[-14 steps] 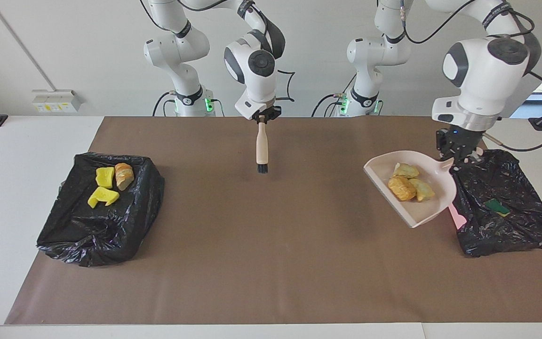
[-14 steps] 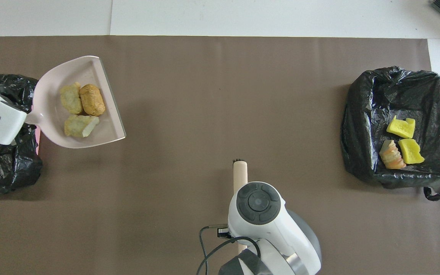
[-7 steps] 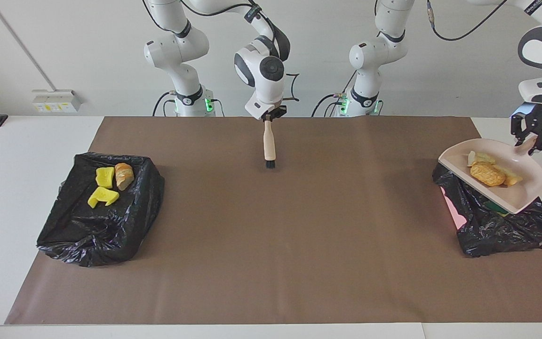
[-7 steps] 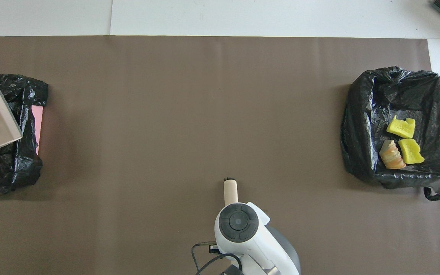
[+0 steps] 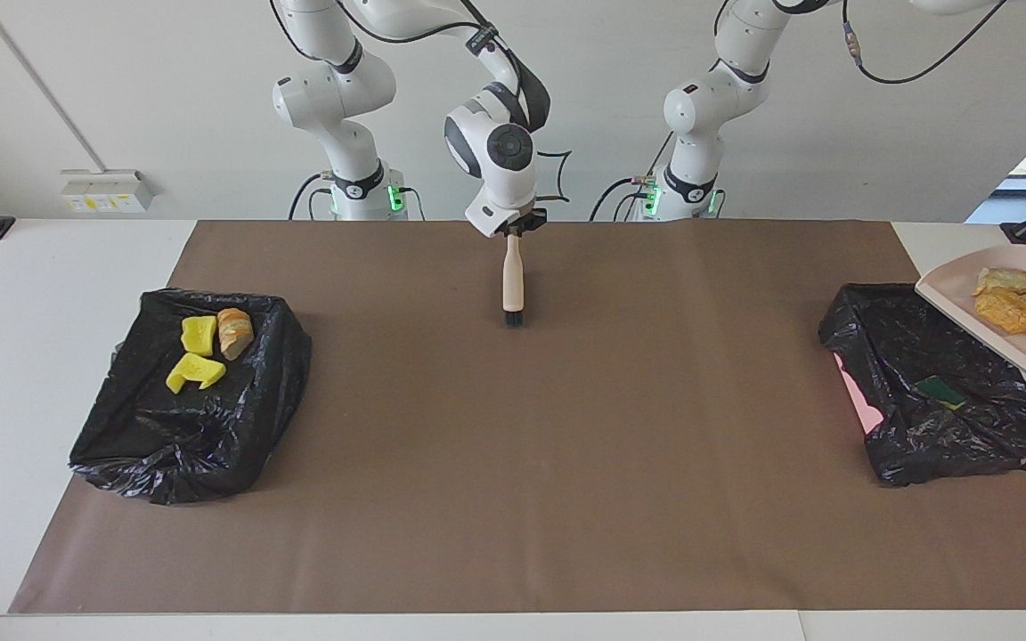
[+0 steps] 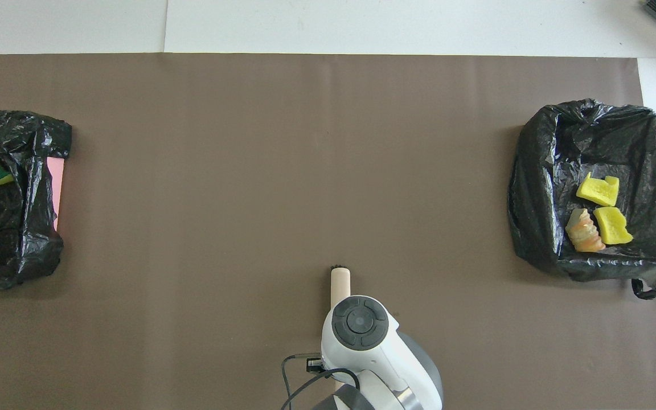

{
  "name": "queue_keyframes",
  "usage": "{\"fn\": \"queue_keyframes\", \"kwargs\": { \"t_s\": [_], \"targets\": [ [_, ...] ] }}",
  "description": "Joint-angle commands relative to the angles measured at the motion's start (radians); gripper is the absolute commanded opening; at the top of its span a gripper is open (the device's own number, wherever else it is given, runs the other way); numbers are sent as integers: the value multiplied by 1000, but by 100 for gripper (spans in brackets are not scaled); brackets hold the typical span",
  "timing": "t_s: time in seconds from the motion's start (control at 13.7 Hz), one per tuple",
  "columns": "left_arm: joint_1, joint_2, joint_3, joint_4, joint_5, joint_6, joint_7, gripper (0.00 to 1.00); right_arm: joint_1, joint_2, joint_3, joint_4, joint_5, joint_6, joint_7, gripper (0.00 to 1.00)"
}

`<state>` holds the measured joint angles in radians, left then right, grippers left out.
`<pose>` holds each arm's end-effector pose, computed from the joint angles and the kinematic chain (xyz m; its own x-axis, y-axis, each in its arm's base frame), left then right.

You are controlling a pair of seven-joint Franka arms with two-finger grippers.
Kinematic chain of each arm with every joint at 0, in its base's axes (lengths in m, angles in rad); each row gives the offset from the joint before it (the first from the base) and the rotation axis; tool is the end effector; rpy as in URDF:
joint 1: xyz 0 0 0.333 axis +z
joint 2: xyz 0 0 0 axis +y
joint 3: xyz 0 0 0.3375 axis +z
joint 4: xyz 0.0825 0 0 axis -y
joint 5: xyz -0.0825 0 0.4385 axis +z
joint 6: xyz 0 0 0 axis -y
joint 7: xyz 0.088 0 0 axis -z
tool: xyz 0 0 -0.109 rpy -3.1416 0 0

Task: Sweep and dump trash in bin
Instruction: 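Tip the dustpan over the black bag with the left gripper to dump it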

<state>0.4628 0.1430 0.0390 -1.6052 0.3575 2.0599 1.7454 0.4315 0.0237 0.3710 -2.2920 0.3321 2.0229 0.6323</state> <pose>0.5998 0.3490 0.5860 0.2312 -0.8903 -0.3924 -0.9646 -0.1572 -0.2117 0.3499 0.3903 0.3055 0.9193 -0.0133 -0.3934 -0.0228 -0.9996 -0.0194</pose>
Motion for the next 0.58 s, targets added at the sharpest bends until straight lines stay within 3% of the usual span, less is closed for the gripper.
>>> {"fn": "queue_keyframes", "kwargs": {
  "t_s": [0.0,0.07,0.15,0.22,0.51],
  "targets": [
    [-3,35,-5,19,130,58,6,0,-2,-7,2,-15,22,22,-16,6],
    [-4,53,-5,16,180,71,3,0,-2,-5,2,-15,22,23,-17,23],
    [-12,58,-8,15,230,71,-6,0,-2,-4,2,-14,19,23,-23,49],
    [-32,58,-8,1,266,72,-23,0,0,-1,2,-3,-1,25,-42,99],
    [-93,59,-8,-56,443,72,-154,0,-51,2,-12,80,-134,43,-46,100]
  ]
}}
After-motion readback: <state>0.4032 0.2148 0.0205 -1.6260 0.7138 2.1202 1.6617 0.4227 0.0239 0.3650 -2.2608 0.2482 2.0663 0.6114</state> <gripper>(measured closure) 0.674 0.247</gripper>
